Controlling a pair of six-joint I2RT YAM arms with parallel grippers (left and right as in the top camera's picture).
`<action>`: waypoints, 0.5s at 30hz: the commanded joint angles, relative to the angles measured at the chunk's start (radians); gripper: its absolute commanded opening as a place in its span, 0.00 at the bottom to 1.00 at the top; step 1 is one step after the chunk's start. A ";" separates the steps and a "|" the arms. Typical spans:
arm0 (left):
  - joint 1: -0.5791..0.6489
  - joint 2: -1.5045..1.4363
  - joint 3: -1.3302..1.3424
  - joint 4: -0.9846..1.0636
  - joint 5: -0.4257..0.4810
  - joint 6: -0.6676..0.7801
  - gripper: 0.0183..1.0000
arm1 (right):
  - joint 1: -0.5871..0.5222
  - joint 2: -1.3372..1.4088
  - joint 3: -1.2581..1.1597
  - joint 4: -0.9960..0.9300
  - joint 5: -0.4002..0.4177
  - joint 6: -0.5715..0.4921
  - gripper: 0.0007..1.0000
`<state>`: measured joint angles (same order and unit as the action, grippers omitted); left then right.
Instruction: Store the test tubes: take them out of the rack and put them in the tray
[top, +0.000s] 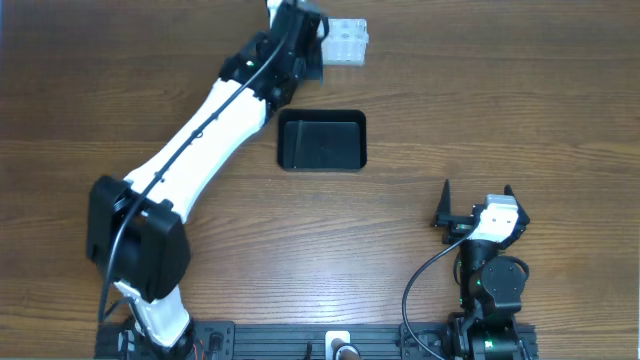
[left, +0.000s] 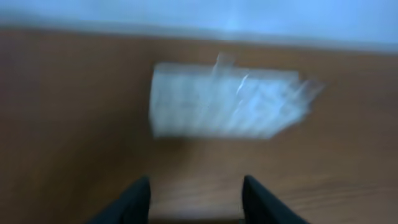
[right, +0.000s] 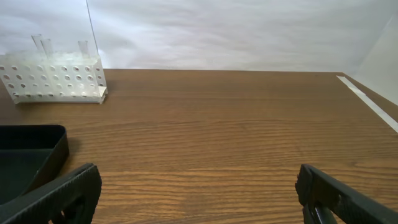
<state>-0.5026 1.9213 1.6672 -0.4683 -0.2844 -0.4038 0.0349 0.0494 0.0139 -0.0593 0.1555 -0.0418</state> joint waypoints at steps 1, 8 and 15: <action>0.017 0.010 0.002 0.110 -0.030 0.150 0.55 | -0.006 -0.005 -0.009 0.000 -0.005 -0.004 0.99; 0.085 0.111 0.002 0.280 0.112 0.252 0.61 | -0.006 -0.005 -0.009 0.000 -0.005 -0.004 0.99; 0.140 0.195 0.003 0.381 0.251 0.323 0.75 | -0.006 -0.005 -0.009 0.000 -0.005 -0.004 0.99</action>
<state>-0.3763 2.0834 1.6695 -0.1165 -0.1253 -0.1452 0.0349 0.0494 0.0139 -0.0593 0.1555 -0.0422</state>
